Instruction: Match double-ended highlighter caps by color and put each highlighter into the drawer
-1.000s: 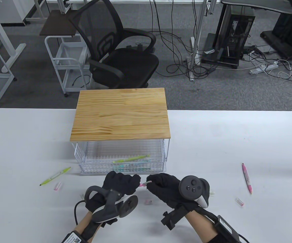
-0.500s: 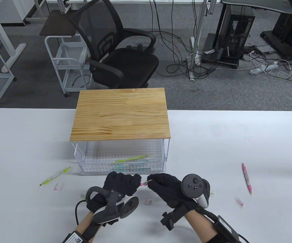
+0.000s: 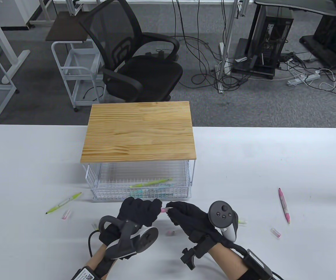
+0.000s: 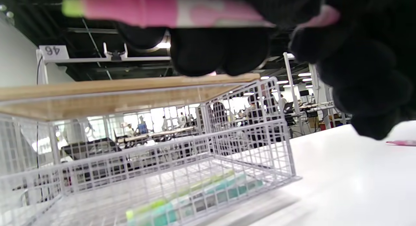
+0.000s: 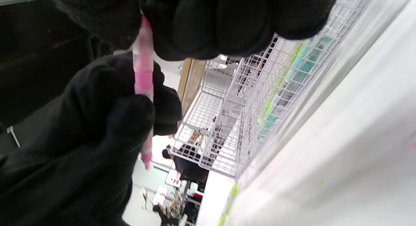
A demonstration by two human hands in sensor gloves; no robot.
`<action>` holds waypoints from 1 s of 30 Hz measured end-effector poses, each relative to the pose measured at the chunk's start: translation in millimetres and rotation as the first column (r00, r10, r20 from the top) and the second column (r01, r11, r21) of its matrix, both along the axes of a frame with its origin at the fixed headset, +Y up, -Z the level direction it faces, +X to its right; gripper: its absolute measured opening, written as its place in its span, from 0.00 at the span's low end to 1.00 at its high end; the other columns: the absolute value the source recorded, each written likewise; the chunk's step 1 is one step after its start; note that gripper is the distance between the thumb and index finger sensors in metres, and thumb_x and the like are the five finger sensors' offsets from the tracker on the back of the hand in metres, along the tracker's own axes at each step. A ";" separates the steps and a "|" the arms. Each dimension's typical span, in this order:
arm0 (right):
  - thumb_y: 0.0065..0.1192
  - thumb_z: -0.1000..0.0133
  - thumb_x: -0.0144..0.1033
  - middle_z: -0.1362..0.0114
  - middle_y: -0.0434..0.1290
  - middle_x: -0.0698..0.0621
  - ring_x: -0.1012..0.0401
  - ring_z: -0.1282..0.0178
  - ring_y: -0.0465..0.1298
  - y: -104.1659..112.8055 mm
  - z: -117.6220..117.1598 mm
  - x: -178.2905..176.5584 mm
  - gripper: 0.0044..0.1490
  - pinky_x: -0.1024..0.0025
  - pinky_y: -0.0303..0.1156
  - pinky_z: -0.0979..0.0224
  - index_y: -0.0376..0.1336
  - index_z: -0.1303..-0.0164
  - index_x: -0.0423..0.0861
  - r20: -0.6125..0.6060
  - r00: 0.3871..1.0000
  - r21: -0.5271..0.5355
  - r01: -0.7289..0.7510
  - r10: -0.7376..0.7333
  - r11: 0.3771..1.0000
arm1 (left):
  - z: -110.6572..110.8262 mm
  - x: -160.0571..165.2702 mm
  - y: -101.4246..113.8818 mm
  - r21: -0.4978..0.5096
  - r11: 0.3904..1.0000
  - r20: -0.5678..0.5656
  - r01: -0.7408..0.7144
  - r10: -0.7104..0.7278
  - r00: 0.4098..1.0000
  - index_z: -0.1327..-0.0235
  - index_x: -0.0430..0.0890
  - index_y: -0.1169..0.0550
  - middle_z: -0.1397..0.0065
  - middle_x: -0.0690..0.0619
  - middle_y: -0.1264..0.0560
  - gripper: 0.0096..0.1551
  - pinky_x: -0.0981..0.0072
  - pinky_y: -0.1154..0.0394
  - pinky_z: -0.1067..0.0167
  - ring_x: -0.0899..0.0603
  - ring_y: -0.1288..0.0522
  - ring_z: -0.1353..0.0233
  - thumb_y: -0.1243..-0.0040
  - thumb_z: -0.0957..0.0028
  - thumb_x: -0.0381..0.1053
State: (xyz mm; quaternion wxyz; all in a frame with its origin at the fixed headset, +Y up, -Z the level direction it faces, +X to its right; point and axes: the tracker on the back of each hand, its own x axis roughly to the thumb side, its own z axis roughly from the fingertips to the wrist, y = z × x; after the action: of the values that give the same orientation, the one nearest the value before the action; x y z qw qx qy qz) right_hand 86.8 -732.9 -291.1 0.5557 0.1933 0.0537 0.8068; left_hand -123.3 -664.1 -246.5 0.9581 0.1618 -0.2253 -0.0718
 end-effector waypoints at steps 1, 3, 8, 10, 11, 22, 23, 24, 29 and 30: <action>0.55 0.35 0.58 0.42 0.76 0.52 0.54 0.46 0.77 1.2 -0.6 0.2 0.29 0.48 0.70 0.31 0.67 0.34 0.50 -0.007 1.000 0.025 -0.030 0.030 0.999 | 0.5 0.9 -0.2 0.017 1.000 0.002 0.015 -0.015 1.000 0.28 0.60 0.33 0.34 0.62 0.21 0.28 0.47 0.29 0.25 0.51 0.21 0.35 0.52 0.44 0.53; 0.51 0.33 0.57 0.42 0.76 0.51 0.53 0.46 0.76 4.5 -1.2 -1.0 0.29 0.47 0.69 0.31 0.68 0.33 0.49 -0.040 0.991 0.073 -0.126 0.129 0.989 | 0.3 1.7 -1.0 0.026 0.998 0.004 0.055 -0.055 0.998 0.28 0.60 0.33 0.34 0.63 0.21 0.28 0.48 0.29 0.24 0.51 0.21 0.34 0.51 0.45 0.53; 0.48 0.34 0.53 0.40 0.75 0.50 0.52 0.44 0.76 13.1 1.6 -5.0 0.29 0.47 0.69 0.30 0.67 0.32 0.48 -0.062 0.975 0.134 -0.204 0.213 0.970 | -1.1 -5.6 2.2 0.038 0.999 0.054 0.014 -0.016 0.998 0.28 0.60 0.35 0.35 0.66 0.20 0.30 0.50 0.28 0.24 0.53 0.21 0.35 0.49 0.47 0.54; 0.49 0.34 0.51 0.39 0.75 0.49 0.51 0.43 0.76 18.7 3.8 -6.9 0.29 0.46 0.68 0.30 0.67 0.31 0.48 -0.075 0.967 0.151 -0.230 0.243 0.961 | 0.5 -7.2 7.1 0.036 0.999 0.066 0.013 -0.015 0.998 0.28 0.60 0.35 0.35 0.67 0.20 0.31 0.50 0.28 0.24 0.53 0.21 0.36 0.48 0.48 0.54; 0.49 0.34 0.50 0.38 0.75 0.48 0.51 0.43 0.76 22.8 6.0 -8.2 0.28 0.46 0.68 0.29 0.66 0.30 0.48 -0.069 0.959 0.181 -0.259 0.274 0.949 | 1.8 -7.5 9.9 0.040 0.999 0.069 0.021 -0.024 0.997 0.28 0.60 0.35 0.35 0.68 0.20 0.31 0.50 0.28 0.24 0.53 0.21 0.36 0.47 0.48 0.54; 0.48 0.35 0.47 0.42 0.75 0.51 0.56 0.47 0.77 43.6 21.8 -14.8 0.28 0.48 0.71 0.33 0.66 0.31 0.47 0.059 0.905 0.379 -0.411 0.421 0.829 | 5.9 -9.3 18.3 0.037 0.999 0.096 -0.015 0.012 0.995 0.25 0.56 0.37 0.36 0.68 0.18 0.34 0.52 0.26 0.26 0.54 0.19 0.39 0.47 0.49 0.54; 0.48 0.35 0.47 0.42 0.75 0.51 0.56 0.47 0.77 43.9 21.9 -14.7 0.28 0.48 0.71 0.33 0.66 0.31 0.47 0.058 0.904 0.382 -0.411 0.423 0.827 | 6.0 -9.2 18.4 0.037 0.999 0.098 -0.017 0.013 0.995 0.25 0.55 0.37 0.36 0.69 0.18 0.35 0.52 0.26 0.26 0.54 0.19 0.39 0.47 0.49 0.54; 0.48 0.35 0.47 0.42 0.75 0.51 0.56 0.47 0.76 44.8 22.3 -14.7 0.28 0.48 0.71 0.33 0.66 0.31 0.47 0.060 0.905 0.391 -0.410 0.422 0.824 | 6.4 -9.9 19.0 0.044 0.999 0.106 -0.028 0.023 0.994 0.25 0.55 0.37 0.36 0.69 0.18 0.35 0.52 0.26 0.26 0.54 0.19 0.39 0.47 0.49 0.54; 0.48 0.36 0.47 0.43 0.75 0.51 0.57 0.48 0.77 52.4 25.2 -15.5 0.28 0.50 0.72 0.34 0.66 0.31 0.47 0.082 0.897 0.433 -0.424 0.434 0.795 | 6.7 -12.3 23.1 0.044 0.997 0.122 -0.071 0.065 0.990 0.25 0.55 0.37 0.37 0.68 0.18 0.35 0.52 0.26 0.27 0.54 0.19 0.40 0.47 0.49 0.53; 0.48 0.36 0.47 0.43 0.75 0.51 0.57 0.48 0.77 53.2 25.2 -15.6 0.28 0.50 0.72 0.34 0.66 0.31 0.47 0.081 0.897 0.435 -0.424 0.435 0.794 | 7.0 -12.3 23.4 0.042 0.996 0.124 -0.074 0.068 0.990 0.25 0.55 0.37 0.37 0.68 0.18 0.35 0.53 0.26 0.27 0.54 0.19 0.40 0.47 0.49 0.53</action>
State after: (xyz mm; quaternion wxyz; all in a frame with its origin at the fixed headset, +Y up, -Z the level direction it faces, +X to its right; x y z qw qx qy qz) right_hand 71.3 -679.7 -265.9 0.2989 0.3065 -0.0820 0.9000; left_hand -135.6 -640.7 -239.5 0.9404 0.1960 -0.2759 -0.0327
